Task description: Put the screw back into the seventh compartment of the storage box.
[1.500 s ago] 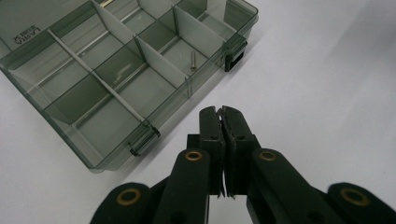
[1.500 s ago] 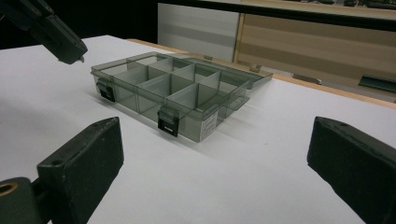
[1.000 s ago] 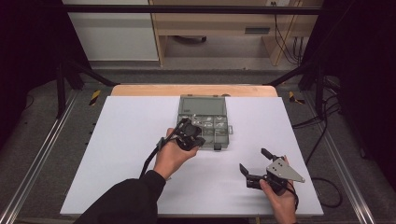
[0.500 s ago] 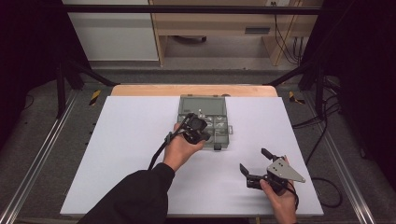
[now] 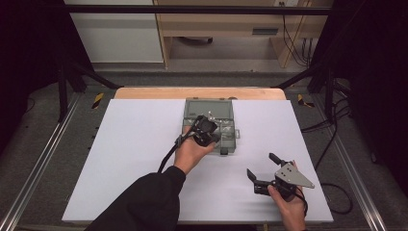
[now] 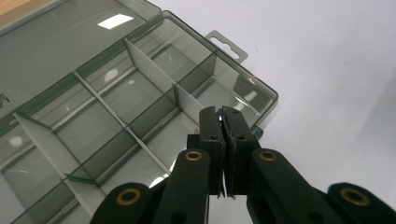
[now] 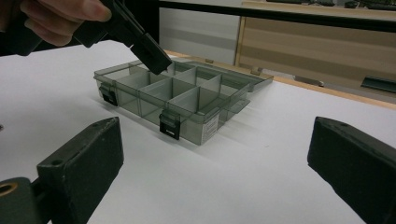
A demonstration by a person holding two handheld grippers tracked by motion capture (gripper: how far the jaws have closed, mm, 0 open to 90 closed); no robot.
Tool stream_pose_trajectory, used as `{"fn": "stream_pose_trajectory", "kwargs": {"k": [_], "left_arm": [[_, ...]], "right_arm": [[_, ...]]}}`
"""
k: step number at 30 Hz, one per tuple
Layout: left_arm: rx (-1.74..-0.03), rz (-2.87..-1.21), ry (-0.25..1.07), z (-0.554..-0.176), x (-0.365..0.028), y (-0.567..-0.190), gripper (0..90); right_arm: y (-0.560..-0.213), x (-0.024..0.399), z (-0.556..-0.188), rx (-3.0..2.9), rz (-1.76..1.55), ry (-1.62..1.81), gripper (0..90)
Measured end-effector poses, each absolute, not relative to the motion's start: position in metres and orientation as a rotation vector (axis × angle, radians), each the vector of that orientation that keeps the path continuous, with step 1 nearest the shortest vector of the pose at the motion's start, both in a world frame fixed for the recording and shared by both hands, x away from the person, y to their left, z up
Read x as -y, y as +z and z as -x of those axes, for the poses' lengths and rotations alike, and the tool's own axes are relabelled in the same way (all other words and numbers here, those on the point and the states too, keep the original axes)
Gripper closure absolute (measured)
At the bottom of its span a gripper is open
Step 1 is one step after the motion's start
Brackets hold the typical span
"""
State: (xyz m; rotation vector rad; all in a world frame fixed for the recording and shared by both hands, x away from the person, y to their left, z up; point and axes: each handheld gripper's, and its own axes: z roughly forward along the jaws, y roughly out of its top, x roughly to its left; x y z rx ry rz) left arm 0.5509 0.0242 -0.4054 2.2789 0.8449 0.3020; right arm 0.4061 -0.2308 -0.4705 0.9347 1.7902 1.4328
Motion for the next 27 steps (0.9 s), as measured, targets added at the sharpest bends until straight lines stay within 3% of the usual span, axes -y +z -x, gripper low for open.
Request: {"fn": "stream_pose_trajectory", "kwargs": {"k": [10, 19, 27], "left_arm": [[-0.859, -2.268, 0.315, -0.561, -0.024, -0.413, 87.4], [-0.781, -2.198, 0.422, -0.545, -0.032, -0.396, 59.4], [-0.782, -2.211, 0.409, -0.524, -0.052, -0.384, 37.1]], "right_arm": [[-0.471, 0.231, -0.406, -1.794, -0.935, 1.431, 3.5], [-0.471, 0.231, -0.406, -1.802, -0.936, 1.425, 3.4], [-0.471, 0.230, -0.406, -1.800, -0.931, 1.424, 3.3]]}}
